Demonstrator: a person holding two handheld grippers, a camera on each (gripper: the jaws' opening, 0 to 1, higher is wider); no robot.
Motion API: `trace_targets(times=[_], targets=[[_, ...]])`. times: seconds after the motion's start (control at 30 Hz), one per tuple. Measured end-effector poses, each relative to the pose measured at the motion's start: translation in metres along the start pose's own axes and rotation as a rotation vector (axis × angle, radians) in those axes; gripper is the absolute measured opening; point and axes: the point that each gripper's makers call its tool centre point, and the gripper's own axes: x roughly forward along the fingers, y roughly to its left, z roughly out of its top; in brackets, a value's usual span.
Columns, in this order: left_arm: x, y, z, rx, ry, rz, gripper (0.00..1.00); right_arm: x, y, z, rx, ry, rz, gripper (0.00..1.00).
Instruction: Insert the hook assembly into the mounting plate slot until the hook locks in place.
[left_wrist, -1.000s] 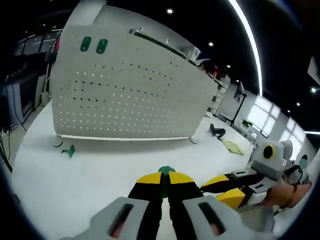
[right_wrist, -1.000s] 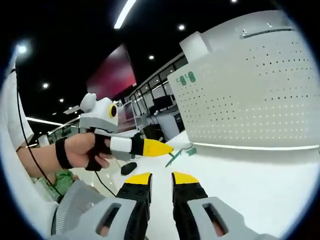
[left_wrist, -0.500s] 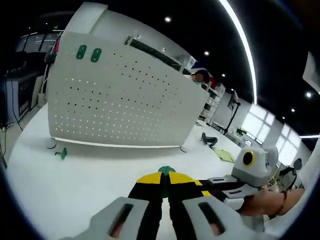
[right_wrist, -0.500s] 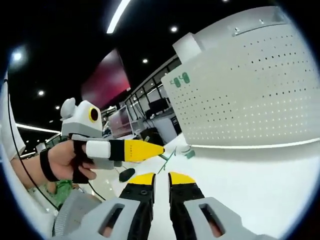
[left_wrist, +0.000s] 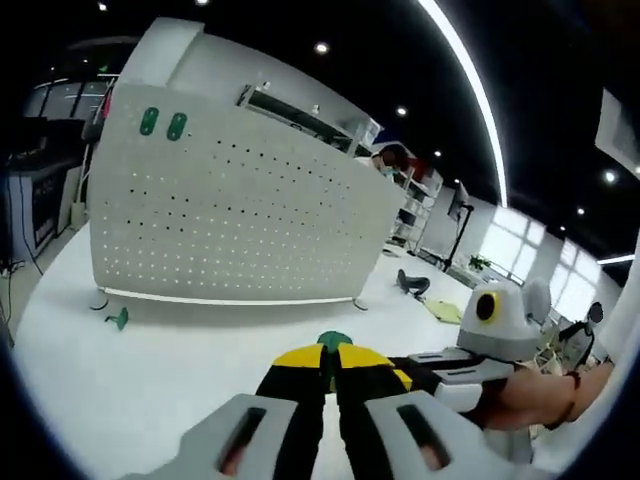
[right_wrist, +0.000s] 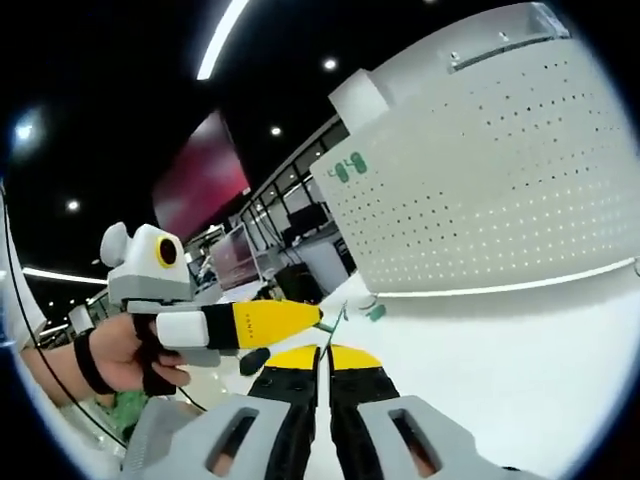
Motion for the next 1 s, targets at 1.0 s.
trace_targets(times=[1.0], targets=[[-0.01,-0.001,-0.004,0.055,0.047,-0.001,0.02,-0.002,0.007,0.015,-0.243,-0.021,-0.021,0.0]])
